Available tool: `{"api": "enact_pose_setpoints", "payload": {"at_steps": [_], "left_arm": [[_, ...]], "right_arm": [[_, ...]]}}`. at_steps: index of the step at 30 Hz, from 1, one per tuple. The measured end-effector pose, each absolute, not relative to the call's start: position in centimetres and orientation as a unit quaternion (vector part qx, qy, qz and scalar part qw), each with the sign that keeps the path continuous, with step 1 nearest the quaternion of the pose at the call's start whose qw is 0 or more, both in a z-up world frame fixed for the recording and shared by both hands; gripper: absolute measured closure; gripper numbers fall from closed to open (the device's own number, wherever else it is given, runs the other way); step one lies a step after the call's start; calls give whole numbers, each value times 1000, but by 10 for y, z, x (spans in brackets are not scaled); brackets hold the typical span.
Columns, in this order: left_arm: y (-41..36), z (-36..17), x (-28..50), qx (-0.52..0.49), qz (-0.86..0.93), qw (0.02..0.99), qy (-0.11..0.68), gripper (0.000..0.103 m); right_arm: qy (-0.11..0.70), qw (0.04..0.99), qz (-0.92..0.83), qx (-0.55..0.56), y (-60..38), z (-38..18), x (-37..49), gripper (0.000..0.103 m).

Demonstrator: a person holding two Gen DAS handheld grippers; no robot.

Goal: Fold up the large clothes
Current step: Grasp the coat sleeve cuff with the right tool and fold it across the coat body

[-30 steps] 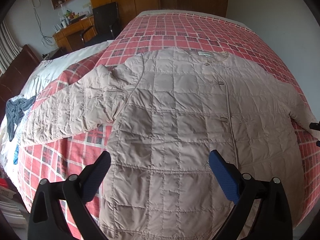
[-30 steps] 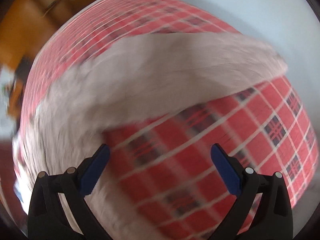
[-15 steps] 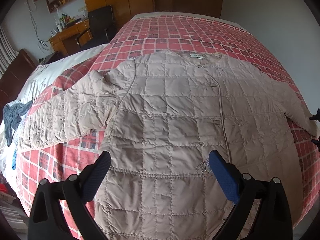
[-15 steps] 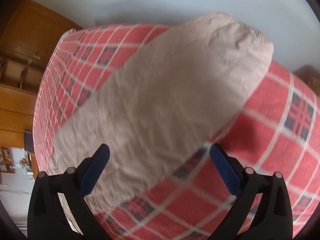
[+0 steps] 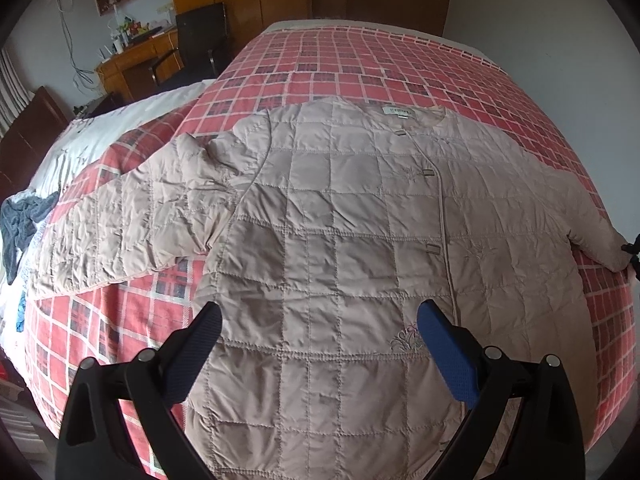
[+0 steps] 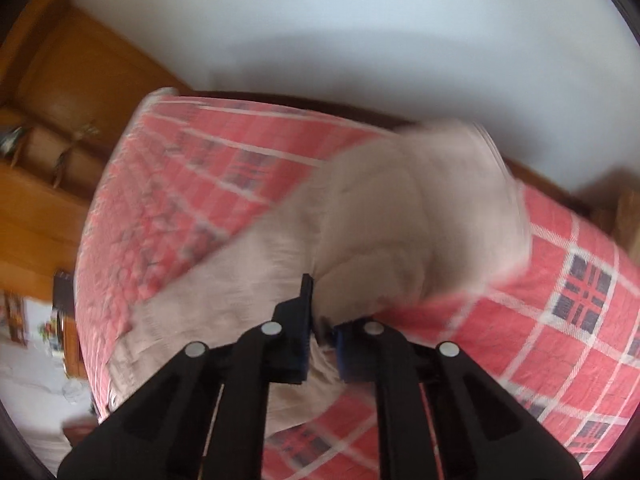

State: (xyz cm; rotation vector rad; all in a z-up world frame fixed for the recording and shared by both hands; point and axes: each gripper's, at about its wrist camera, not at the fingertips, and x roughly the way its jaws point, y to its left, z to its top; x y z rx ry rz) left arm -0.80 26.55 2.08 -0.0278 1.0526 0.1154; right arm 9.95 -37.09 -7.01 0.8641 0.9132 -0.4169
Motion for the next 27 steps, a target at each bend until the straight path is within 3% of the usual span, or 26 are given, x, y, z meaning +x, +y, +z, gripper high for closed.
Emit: {"api": "enact_pose_setpoints", "payload": {"at_steps": [7, 12, 19, 27], "left_arm": [[282, 28, 1, -29, 62, 868, 492, 5], [296, 33, 10, -58, 63, 870, 486, 5], [310, 34, 24, -91, 52, 869, 484, 5], [310, 33, 45, -137, 17, 859, 493, 5]], "right_arm": [[387, 864, -17, 321, -254, 2, 131, 97], [404, 875, 100, 248, -148, 17, 153, 97], [440, 863, 173, 178, -45, 3, 153, 96], [510, 831, 190, 112, 42, -64, 159, 95]]}}
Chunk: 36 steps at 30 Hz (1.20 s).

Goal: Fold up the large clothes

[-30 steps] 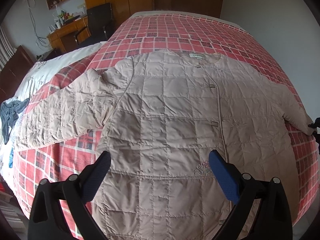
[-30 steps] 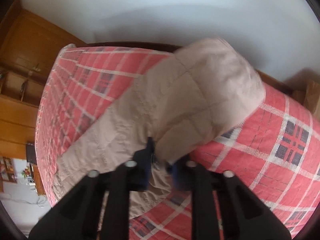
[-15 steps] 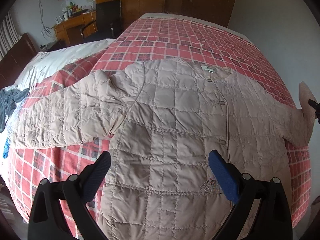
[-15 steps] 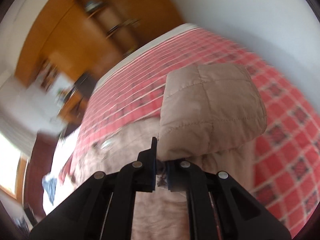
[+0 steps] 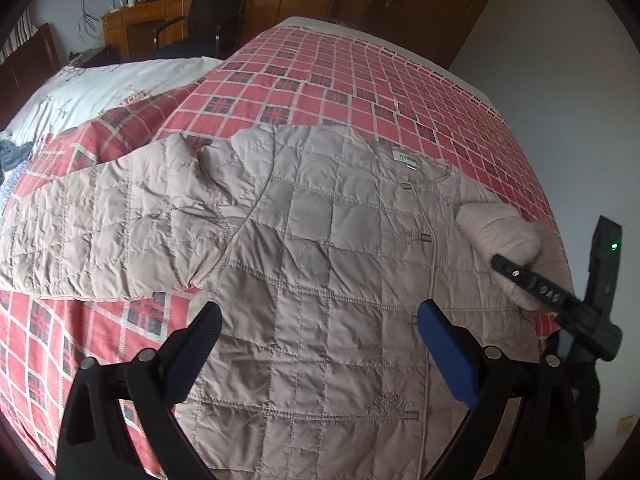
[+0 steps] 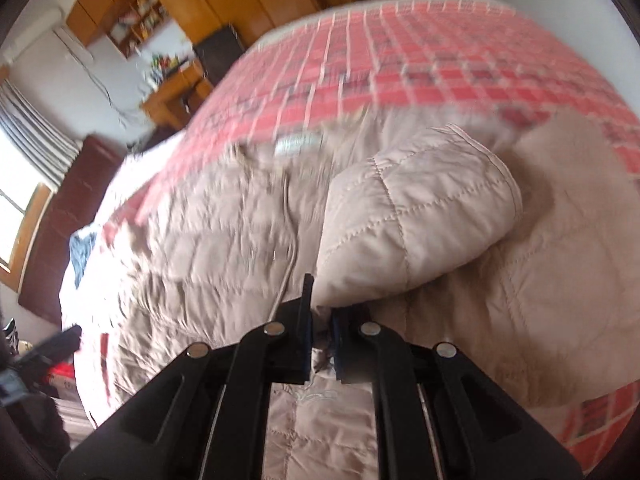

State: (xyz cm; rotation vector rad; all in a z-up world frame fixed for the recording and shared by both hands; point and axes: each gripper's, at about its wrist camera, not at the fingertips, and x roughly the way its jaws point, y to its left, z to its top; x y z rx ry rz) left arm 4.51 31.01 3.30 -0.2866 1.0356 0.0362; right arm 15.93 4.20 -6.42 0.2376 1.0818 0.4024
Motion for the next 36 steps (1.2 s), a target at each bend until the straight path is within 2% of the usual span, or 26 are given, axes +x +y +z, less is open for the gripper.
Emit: {"api": "enact_pose_setpoints", "payload": {"at_steps": [3, 7, 8, 14, 19, 26, 31, 36], "left_arm": [[303, 31, 55, -142, 2, 855, 499, 5], [287, 26, 73, -151, -26, 845, 513, 5], [282, 23, 77, -156, -36, 841, 517, 5], [243, 4, 99, -188, -105, 808, 549, 5], [226, -8, 110, -225, -133, 792, 553, 5], [237, -17, 112, -242, -104, 800, 539, 5], [247, -39, 121, -229, -69, 789, 565, 7], [270, -39, 109, -239, -39, 795, 556, 8]], "right_arm": [[527, 822, 193, 97, 53, -81, 155, 90], [536, 812, 214, 89, 60, -83, 139, 56], [535, 811, 220, 85, 61, -82, 133, 54], [508, 829, 231, 40, 42, -55, 78, 46], [501, 844, 188, 35, 0, -44, 41, 46], [500, 856, 112, 68, -55, -49, 17, 45], [498, 858, 102, 79, -58, -49, 21, 45], [486, 865, 107, 62, -53, -35, 23, 43]]}}
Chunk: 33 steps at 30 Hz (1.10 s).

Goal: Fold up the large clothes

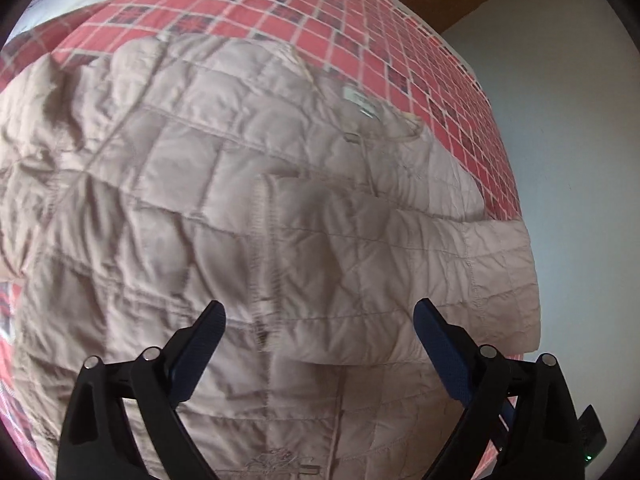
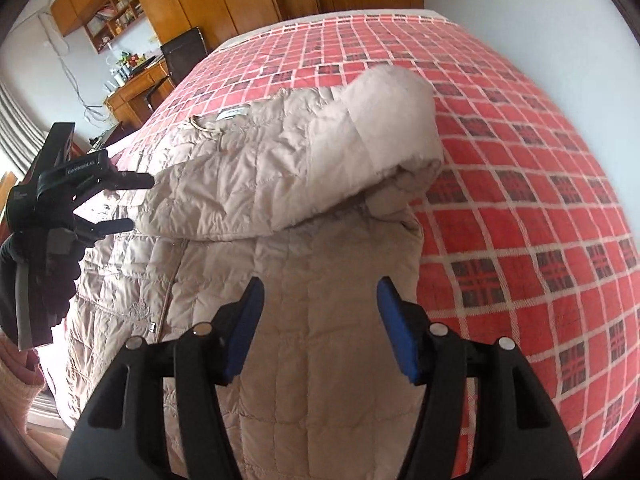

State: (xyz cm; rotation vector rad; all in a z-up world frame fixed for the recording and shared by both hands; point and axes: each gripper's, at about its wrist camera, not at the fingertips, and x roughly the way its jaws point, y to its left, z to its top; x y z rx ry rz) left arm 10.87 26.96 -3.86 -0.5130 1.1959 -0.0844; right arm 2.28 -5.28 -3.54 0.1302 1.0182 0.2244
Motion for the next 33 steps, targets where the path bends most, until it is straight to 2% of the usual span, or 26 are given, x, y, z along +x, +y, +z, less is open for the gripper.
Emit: {"api": "enact_pose_setpoints", "payload": {"at_steps": [6, 7, 8, 9, 10, 12, 13, 18, 22, 27, 33], "left_arm": [[275, -58, 119, -221, -35, 787, 574, 11], [272, -62, 121, -213, -38, 785, 580, 24], [268, -63, 123, -207, -42, 784, 583, 32], [265, -63, 123, -207, -47, 787, 579, 49], [262, -61, 122, -212, -59, 790, 572, 73], [260, -55, 123, -216, -75, 799, 556, 93], [260, -49, 123, -217, -79, 808, 542, 97], [295, -3, 120, -229, -62, 846, 477, 98], [332, 18, 120, -204, -33, 866, 455, 99], [357, 5, 131, -197, -10, 858, 474, 98], [362, -40, 143, -177, 22, 834, 523, 96]], "right_arm": [[488, 863, 115, 58, -46, -36, 30, 41], [487, 864, 116, 57, -44, -36, 31, 41], [486, 864, 118, 56, -42, -36, 32, 42], [485, 865, 121, 54, -40, -35, 33, 42], [484, 865, 121, 52, -39, -34, 34, 42], [484, 866, 120, 46, -38, -32, 37, 42], [483, 867, 119, 43, -39, -30, 40, 42], [469, 874, 109, 61, -57, -15, 50, 42], [476, 868, 93, 111, -82, -14, 73, 42], [499, 846, 84, 168, -94, -31, 119, 43], [547, 821, 76, 146, -73, -69, 159, 47]]}}
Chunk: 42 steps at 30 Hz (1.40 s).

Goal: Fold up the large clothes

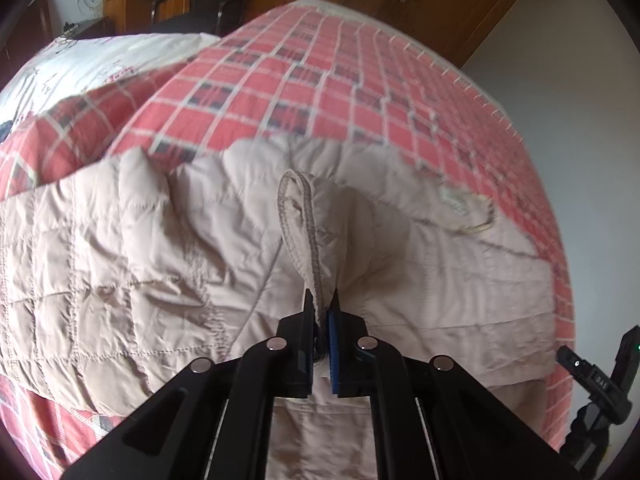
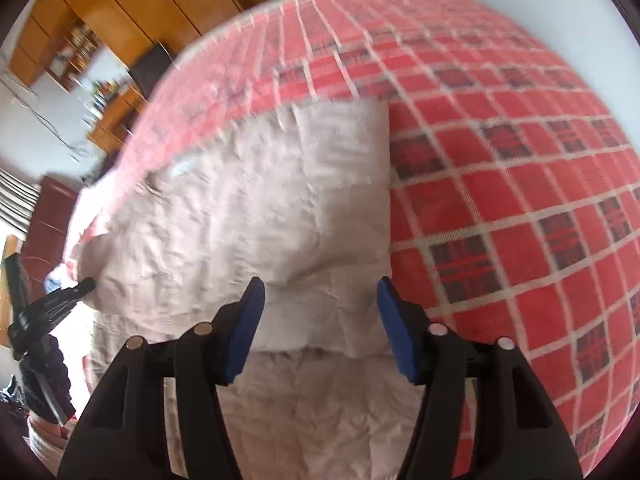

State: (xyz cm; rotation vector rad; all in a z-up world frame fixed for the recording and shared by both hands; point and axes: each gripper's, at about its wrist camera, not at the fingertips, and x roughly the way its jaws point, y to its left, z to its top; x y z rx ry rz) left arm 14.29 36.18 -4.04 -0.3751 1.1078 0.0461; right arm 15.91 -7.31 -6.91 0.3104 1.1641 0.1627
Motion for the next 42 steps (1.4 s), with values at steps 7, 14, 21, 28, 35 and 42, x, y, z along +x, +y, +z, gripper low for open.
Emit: {"api": "enact_pose_setpoints", "payload": {"at_steps": [7, 14, 21, 28, 35, 42], "left_arm": [[379, -49, 135, -204, 24, 819, 536, 79], [359, 17, 128, -149, 35, 874, 460, 70], [310, -30, 161, -117, -14, 843, 525, 68], [314, -66, 166, -115, -8, 831, 544, 68], [336, -32, 139, -143, -3, 839, 524, 64], [443, -1, 50, -196, 85, 851, 479, 51]], "right_arm": [[573, 813, 52, 89, -61, -94, 166, 46], [527, 833, 112, 127, -47, -30, 165, 45], [569, 806, 132, 91, 5, -57, 185, 45], [593, 793, 118, 72, 8, -102, 191, 41], [589, 790, 131, 108, 13, -79, 189, 40], [549, 805, 195, 113, 34, -39, 143, 34]]}}
